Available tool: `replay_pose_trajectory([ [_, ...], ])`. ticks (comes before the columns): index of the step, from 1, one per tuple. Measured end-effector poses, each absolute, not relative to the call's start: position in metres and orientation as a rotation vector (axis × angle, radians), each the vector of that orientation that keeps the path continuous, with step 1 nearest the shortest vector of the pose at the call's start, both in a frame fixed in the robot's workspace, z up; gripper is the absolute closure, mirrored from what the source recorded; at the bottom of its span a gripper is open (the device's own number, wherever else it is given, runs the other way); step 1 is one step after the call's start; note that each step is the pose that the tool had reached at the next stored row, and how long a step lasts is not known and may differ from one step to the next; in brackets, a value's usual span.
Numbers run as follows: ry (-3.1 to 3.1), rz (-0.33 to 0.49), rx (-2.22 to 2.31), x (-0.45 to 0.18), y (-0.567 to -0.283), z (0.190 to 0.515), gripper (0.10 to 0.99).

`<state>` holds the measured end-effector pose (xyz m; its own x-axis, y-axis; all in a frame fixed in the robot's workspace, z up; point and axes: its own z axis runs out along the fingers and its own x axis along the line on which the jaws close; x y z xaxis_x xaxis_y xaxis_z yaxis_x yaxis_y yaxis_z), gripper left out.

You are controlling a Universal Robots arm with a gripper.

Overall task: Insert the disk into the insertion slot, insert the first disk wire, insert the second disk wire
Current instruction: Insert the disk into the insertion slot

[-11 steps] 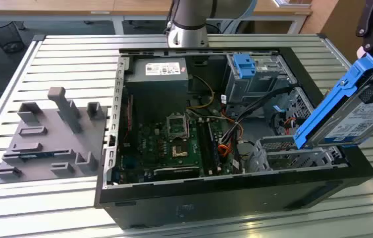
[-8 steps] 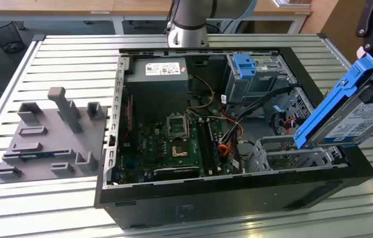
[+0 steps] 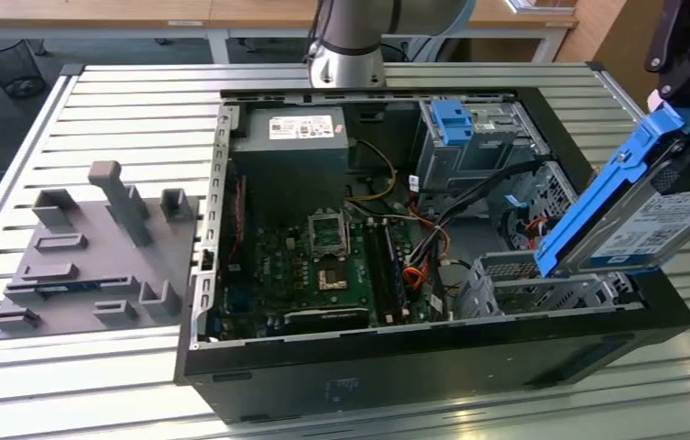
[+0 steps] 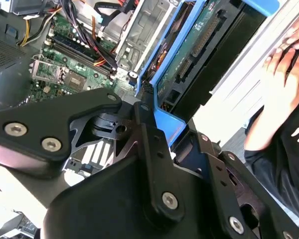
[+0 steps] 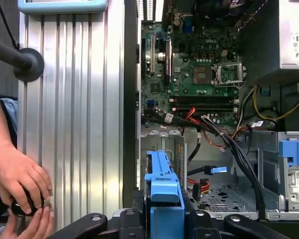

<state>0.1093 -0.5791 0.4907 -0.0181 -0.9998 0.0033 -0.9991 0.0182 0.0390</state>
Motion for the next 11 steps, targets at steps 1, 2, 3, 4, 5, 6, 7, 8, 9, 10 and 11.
replay_pose_trajectory([
  [1,-2.221,-0.039,2.181,0.108,-0.579,0.490,0.722],
  [2,-2.221,-0.038,2.181,0.107,-0.579,0.489,0.722],
  [3,-2.221,-0.038,2.181,0.106,-0.579,0.489,0.722],
  [4,-2.221,-0.038,2.181,0.105,-0.579,0.488,0.722],
  [5,-2.221,-0.036,2.181,0.105,-0.579,0.487,0.722],
  [6,-2.221,-0.036,2.181,0.105,-0.579,0.486,0.722],
  [7,-2.221,-0.033,2.181,0.104,-0.579,0.485,0.722],
  [8,-2.221,-0.032,2.181,0.104,-0.578,0.484,0.722],
  [9,-2.222,-0.031,2.182,0.103,-0.578,0.482,0.722],
  [10,-2.223,-0.029,2.182,0.102,-0.577,0.481,0.722],
  [11,-2.224,-0.028,2.183,0.100,-0.576,0.480,0.722],
])
